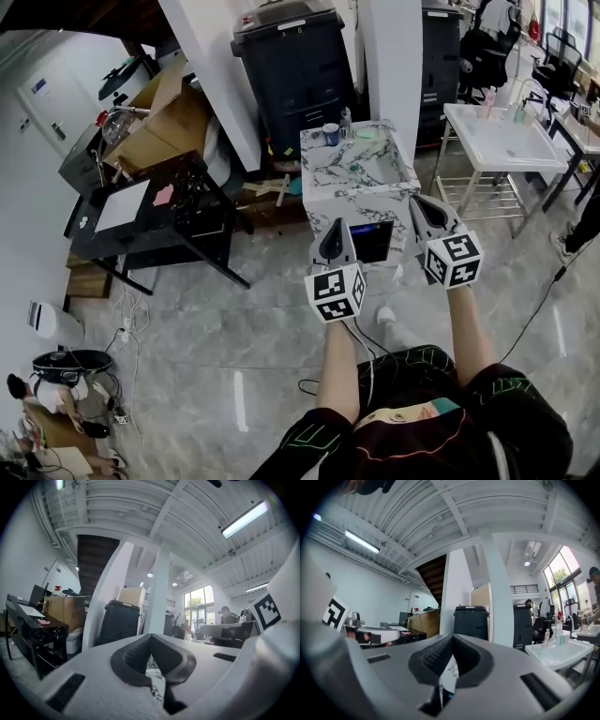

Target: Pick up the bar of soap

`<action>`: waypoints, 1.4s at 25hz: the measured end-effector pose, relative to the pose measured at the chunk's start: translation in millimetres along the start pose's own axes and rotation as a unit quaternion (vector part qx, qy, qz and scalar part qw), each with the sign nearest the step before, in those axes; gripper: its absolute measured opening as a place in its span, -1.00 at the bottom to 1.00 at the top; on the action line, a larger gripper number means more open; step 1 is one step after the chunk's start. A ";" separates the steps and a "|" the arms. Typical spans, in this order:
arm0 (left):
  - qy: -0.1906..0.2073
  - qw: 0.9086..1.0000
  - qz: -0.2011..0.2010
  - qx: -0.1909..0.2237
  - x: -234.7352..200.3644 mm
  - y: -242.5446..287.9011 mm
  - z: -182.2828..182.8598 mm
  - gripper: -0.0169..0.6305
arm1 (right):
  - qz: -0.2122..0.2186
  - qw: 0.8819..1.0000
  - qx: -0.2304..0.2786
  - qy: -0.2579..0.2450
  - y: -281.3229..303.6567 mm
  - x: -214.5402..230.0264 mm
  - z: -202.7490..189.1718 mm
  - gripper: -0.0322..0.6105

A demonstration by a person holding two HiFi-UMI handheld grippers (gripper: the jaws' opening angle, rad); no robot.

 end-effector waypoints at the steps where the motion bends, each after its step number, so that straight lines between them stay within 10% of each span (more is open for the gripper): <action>1: 0.001 1.000 0.002 0.004 -2.5 3.2 2.0 -0.92 | 0.005 1.000 0.002 -0.003 6.3 -0.4 2.2 -0.89; 10: 0.010 1.000 0.000 0.011 -7.2 57.2 13.6 -0.92 | 0.003 1.000 0.017 0.013 41.3 46.0 8.9 -0.89; 35: 0.053 0.991 0.007 -0.121 37.6 383.6 -97.4 -0.92 | 0.025 0.986 -0.011 0.162 260.2 320.2 -102.4 -0.88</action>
Point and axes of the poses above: the fingertips, and each gripper's own axes: y forward along the fingers, x to its right, z out of its top, the point moved 1 cm from there along -y, backward along the fingers, and after that the axes turned 14 degrees about z, right-handed, at the moved point
